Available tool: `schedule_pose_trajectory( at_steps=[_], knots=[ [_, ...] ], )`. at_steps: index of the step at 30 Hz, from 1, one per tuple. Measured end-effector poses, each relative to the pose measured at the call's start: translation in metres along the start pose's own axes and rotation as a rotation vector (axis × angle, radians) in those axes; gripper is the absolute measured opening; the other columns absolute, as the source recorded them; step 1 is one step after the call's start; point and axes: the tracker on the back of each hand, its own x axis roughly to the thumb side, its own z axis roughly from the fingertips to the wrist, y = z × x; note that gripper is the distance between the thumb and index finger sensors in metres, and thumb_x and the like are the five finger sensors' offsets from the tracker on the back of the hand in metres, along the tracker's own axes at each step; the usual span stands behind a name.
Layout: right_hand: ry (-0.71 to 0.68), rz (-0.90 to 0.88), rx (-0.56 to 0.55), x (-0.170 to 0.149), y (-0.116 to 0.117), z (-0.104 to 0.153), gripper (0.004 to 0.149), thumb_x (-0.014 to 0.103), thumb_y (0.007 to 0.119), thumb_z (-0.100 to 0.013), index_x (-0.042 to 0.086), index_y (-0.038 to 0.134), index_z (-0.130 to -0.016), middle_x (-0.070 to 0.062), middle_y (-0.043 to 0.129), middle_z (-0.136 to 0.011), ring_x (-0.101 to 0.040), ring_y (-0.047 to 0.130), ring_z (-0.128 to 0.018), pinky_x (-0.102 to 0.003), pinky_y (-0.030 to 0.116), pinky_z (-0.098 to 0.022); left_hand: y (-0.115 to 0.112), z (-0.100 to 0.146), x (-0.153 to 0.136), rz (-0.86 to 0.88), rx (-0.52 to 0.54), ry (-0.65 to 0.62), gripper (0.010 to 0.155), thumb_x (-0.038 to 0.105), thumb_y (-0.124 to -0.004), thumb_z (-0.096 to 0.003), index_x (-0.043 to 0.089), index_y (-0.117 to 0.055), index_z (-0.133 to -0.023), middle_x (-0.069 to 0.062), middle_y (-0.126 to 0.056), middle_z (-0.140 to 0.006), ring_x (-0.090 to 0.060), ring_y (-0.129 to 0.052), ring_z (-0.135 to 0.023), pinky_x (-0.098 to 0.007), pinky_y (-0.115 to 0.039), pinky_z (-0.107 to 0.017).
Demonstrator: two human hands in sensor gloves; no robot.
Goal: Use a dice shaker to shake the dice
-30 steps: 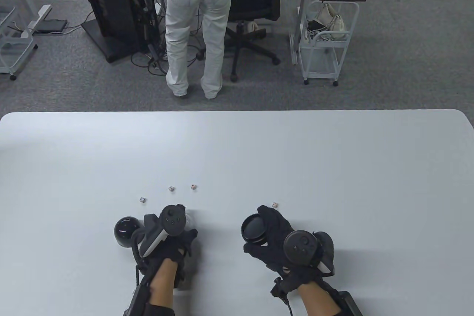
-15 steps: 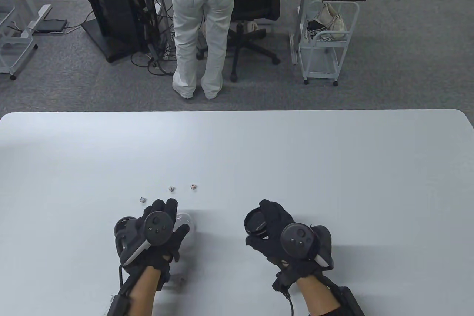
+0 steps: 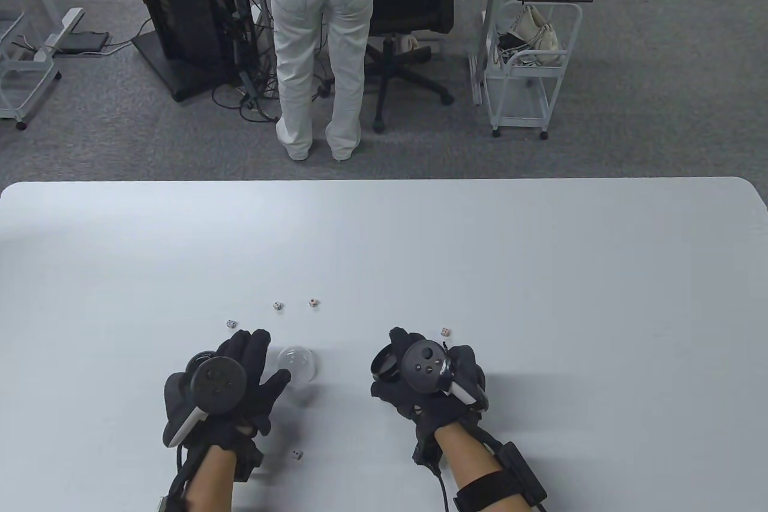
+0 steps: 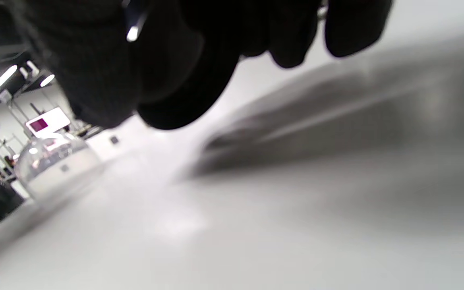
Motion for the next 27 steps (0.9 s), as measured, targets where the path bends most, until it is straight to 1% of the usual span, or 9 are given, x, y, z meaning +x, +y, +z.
schedule_pose_trajectory(
  at_steps=[3, 5, 8, 9, 10, 13, 17, 22, 27],
  knots=[
    [0.027, 0.017, 0.064, -0.005, 0.004, -0.001, 0.090, 0.051, 0.085, -0.053, 0.014, 0.030, -0.114, -0.028, 0.043, -0.111, -0.054, 0.056, -0.100, -0.069, 0.055, -0.069, 0.001, 0.001, -0.003, 0.058, -0.006, 0.006, 0.075, 0.056, -0.076, -0.0524, 0.020, -0.046, -0.112, -0.026, -0.047, -0.114, -0.055, -0.050, -0.102, -0.072, -0.052, -0.065],
    [0.026, 0.021, 0.050, -0.005, 0.005, -0.002, 0.090, 0.050, 0.087, -0.052, 0.014, 0.032, -0.114, -0.028, 0.044, -0.111, -0.055, 0.054, -0.101, -0.070, 0.054, -0.069, 0.001, 0.001, -0.004, 0.059, -0.004, 0.007, 0.076, 0.056, -0.076, -0.0524, 0.020, -0.046, -0.112, -0.027, -0.047, -0.114, -0.055, -0.050, -0.102, -0.071, -0.052, -0.065],
    [0.085, 0.163, 0.156, -0.005, 0.009, -0.003, 0.088, 0.047, 0.087, -0.053, 0.014, 0.032, -0.114, -0.025, 0.045, -0.113, -0.053, 0.043, -0.104, -0.073, 0.047, -0.070, 0.001, 0.001, -0.004, 0.051, -0.002, 0.010, 0.075, 0.056, -0.076, -0.0525, 0.020, -0.046, -0.112, -0.027, -0.047, -0.114, -0.055, -0.050, -0.102, -0.071, -0.052, -0.065],
    [0.082, 0.182, 0.164, -0.005, 0.008, -0.003, 0.090, 0.049, 0.085, -0.054, 0.014, 0.028, -0.114, -0.024, 0.042, -0.113, -0.053, 0.041, -0.105, -0.072, 0.047, -0.071, 0.001, 0.001, -0.004, 0.052, -0.003, 0.010, 0.076, 0.056, -0.076, -0.0525, 0.020, -0.046, -0.112, -0.027, -0.047, -0.114, -0.055, -0.050, -0.102, -0.071, -0.052, -0.065],
    [0.068, 0.181, 0.143, -0.004, 0.008, -0.003, 0.090, 0.048, 0.086, -0.053, 0.014, 0.029, -0.114, -0.024, 0.044, -0.113, -0.055, 0.042, -0.104, -0.073, 0.048, -0.070, 0.001, 0.001, -0.004, 0.052, -0.007, 0.009, 0.075, 0.056, -0.076, -0.0525, 0.020, -0.046, -0.112, -0.027, -0.047, -0.114, -0.055, -0.050, -0.102, -0.071, -0.052, -0.065],
    [0.054, 0.133, 0.195, -0.006, -0.001, -0.002, 0.089, 0.049, 0.086, -0.052, 0.016, 0.032, -0.115, -0.027, 0.039, -0.114, -0.057, 0.036, -0.104, -0.075, 0.044, -0.070, 0.002, 0.001, -0.004, 0.049, -0.005, 0.009, 0.075, 0.056, -0.076, -0.0524, 0.020, -0.047, -0.112, -0.027, -0.046, -0.114, -0.055, -0.050, -0.102, -0.071, -0.052, -0.065],
    [0.035, 0.075, 0.041, -0.020, -0.031, 0.005, 0.080, 0.043, 0.085, -0.054, 0.018, 0.040, -0.115, -0.026, 0.044, -0.113, -0.056, 0.041, -0.104, -0.074, 0.046, -0.070, 0.004, 0.002, -0.004, 0.058, 0.007, 0.007, 0.076, 0.056, -0.076, -0.0525, 0.020, -0.046, -0.112, -0.027, -0.046, -0.114, -0.055, -0.050, -0.102, -0.071, -0.052, -0.065],
    [0.108, 0.069, -0.045, -0.046, -0.064, 0.012, 0.075, 0.039, 0.085, -0.055, 0.018, 0.043, -0.114, -0.026, 0.045, -0.113, -0.056, 0.044, -0.104, -0.073, 0.048, -0.070, 0.001, 0.001, -0.003, 0.050, -0.005, 0.009, 0.075, 0.056, -0.076, -0.0526, 0.020, -0.046, -0.112, -0.027, -0.046, -0.114, -0.055, -0.050, -0.102, -0.071, -0.052, -0.065],
    [0.189, 0.089, -0.163, -0.071, -0.078, 0.012, 0.065, 0.034, 0.083, -0.057, 0.019, 0.052, -0.112, -0.025, 0.052, -0.110, -0.054, 0.053, -0.101, -0.071, 0.054, -0.069, 0.000, 0.000, -0.002, 0.038, -0.009, 0.009, 0.075, 0.056, -0.076, -0.0526, 0.020, -0.046, -0.112, -0.026, -0.046, -0.114, -0.055, -0.050, -0.102, -0.071, -0.052, -0.066]
  ],
)
